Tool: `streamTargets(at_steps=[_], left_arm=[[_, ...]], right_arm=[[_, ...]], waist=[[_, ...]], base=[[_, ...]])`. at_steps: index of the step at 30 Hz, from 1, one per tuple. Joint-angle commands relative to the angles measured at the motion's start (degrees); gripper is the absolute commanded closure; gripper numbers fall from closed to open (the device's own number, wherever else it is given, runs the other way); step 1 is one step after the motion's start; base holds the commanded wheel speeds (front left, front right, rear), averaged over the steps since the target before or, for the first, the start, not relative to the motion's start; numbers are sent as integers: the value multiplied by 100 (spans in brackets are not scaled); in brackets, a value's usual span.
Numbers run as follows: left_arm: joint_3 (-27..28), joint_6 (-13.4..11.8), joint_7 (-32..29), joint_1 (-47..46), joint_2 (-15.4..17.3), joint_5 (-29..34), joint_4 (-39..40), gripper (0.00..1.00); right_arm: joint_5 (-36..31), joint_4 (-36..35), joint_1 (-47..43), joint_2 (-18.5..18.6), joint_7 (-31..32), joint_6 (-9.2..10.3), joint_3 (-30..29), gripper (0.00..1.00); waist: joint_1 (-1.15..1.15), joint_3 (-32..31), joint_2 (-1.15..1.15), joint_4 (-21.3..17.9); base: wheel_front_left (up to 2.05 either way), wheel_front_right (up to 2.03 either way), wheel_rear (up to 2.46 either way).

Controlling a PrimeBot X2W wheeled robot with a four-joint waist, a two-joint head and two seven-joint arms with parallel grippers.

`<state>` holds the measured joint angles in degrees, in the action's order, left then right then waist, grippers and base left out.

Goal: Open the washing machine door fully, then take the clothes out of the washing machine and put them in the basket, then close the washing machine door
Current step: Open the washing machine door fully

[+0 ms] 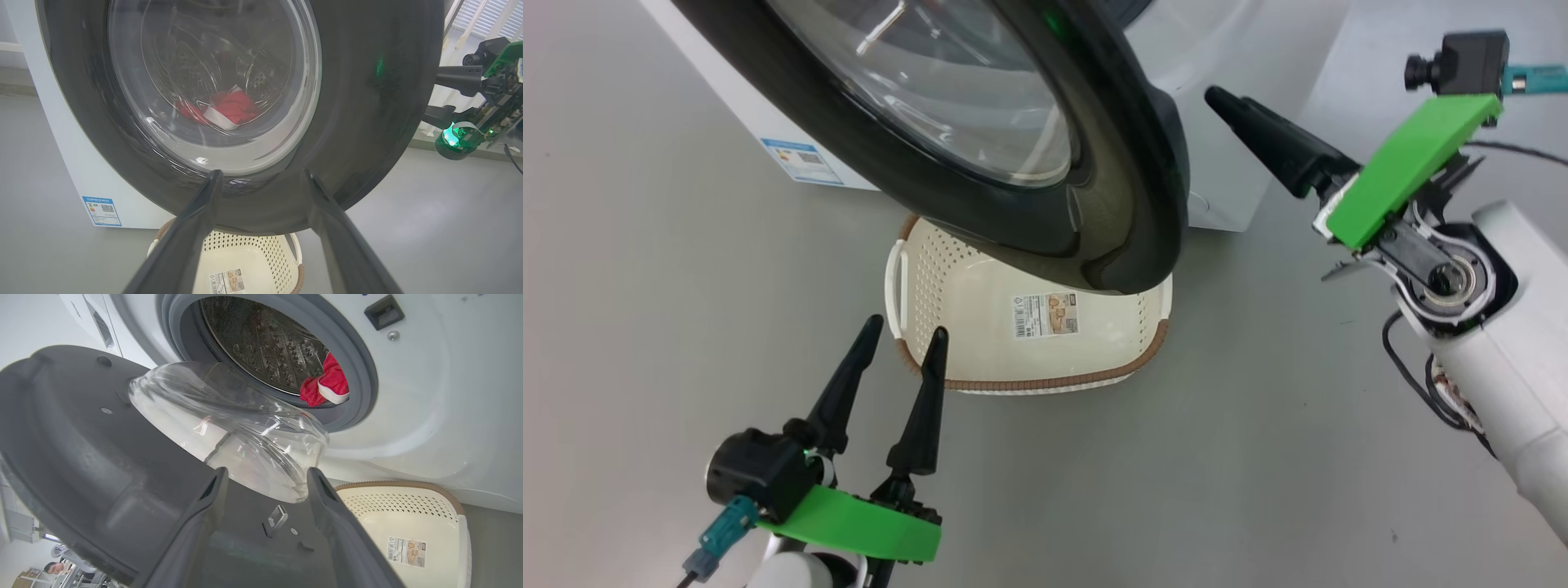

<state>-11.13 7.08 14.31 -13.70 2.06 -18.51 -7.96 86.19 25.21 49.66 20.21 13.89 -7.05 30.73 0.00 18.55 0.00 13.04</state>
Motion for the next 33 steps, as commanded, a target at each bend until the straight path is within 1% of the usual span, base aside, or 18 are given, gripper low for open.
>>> streamTargets(at_steps=[1,10,16,21,25,30,33], left_arm=[[223,24,69,30,82,82,92,0],[356,33,69,93,82,142,24,0],[426,35,69,159,82,186,19,0],[526,37,69,210,82,226,-8,0],[616,38,69,231,82,254,-50,0],[733,39,69,251,82,304,-110,0],[813,39,69,279,82,338,-151,0]], right_arm=[[-46,-123,-266,42,-134,-44,67,0],[-143,-140,-1087,354,-785,-44,242,0],[-231,-214,-1533,517,-1095,-44,410,0],[-558,-169,-1847,658,-1604,-44,650,0],[-966,-2,-2029,751,-2102,-44,914,0],[-1444,253,-2174,795,-2637,-44,1195,0],[-1736,398,-2232,763,-2820,-44,1187,0]], waist=[[0,-11,0,-60],[0,-95,0,-216],[0,-117,0,-301],[0,-117,0,-398],[0,-118,0,-461],[0,-139,0,-520],[0,-160,0,-558]], base=[[0,0,0],[0,0,0],[0,0,0],[0,0,0],[0,0,0],[0,0,0],[0,0,0]])
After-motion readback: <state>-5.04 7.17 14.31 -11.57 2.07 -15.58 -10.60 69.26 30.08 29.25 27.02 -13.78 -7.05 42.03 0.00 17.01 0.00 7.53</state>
